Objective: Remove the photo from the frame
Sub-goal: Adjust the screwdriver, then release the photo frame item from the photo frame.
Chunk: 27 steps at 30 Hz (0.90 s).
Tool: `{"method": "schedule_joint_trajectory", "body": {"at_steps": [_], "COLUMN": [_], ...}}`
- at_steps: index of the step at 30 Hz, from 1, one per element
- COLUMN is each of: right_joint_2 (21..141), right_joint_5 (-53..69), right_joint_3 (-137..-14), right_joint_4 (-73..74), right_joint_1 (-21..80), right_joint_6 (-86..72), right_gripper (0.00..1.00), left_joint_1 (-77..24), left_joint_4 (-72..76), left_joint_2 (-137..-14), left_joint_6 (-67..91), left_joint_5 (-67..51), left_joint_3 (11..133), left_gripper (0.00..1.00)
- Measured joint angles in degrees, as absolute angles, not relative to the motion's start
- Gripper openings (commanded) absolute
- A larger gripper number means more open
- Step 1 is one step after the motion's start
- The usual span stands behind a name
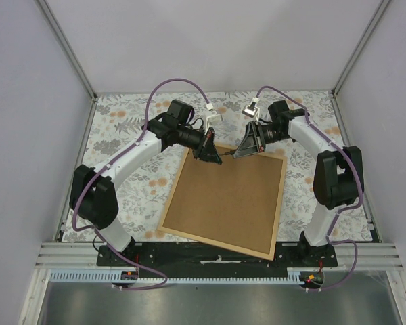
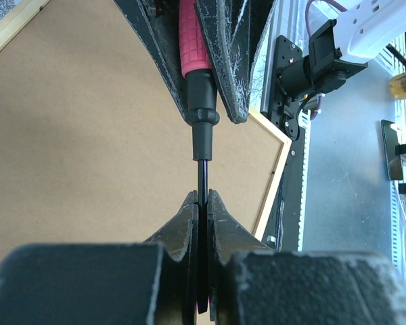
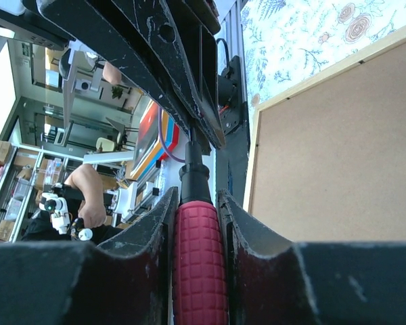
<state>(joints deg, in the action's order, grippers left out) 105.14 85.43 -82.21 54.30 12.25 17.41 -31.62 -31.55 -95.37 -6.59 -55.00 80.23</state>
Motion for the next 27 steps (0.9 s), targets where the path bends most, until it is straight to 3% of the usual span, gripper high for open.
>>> {"method": "schedule_joint_trajectory", "body": {"at_steps": [1, 3, 4, 9, 15, 22, 27], "right_joint_2": [105.2, 105.5, 105.6, 105.1, 107.1, 119.6, 125.5], "right_joint_5": [85.4, 85.5, 84.9, 77.8, 68.3, 60.3, 57.7], "right_joint_3": [-82.3, -82.5, -82.6, -79.2, -77.6, -85.0, -89.2], "right_joint_4": [54.3, 54.5, 54.1, 45.3, 39.5, 36.4, 34.3], "right_joint_1": [12.3, 12.3, 12.3, 12.6, 13.0, 15.7, 17.7], "right_joint_6": [17.4, 17.0, 16.4, 7.2, -1.6, -8.5, -12.1], "right_gripper": [0.00, 0.00, 0.00, 0.00, 0.00, 0.00, 0.00], "left_joint_1": [-31.6, -31.6, -31.7, -30.0, -17.8, -9.9, -9.8], "left_joint_4": [-31.6, -31.5, -31.5, -31.7, -31.5, -28.6, -26.3], "left_joint_2": [-95.4, -95.4, -95.4, -95.4, -95.0, -97.7, -104.7], "left_joint_6": [-6.6, -6.6, -6.5, -5.6, -5.7, -5.7, -5.4], "left_joint_5": [-55.0, -54.4, -54.0, -51.7, -44.7, -33.8, -30.6], "left_joint_3": [80.2, 80.2, 80.2, 80.3, 80.2, 76.4, 74.2], "left_gripper": [0.27, 0.73, 0.89, 0.91, 0.93, 0.93, 0.86]}}
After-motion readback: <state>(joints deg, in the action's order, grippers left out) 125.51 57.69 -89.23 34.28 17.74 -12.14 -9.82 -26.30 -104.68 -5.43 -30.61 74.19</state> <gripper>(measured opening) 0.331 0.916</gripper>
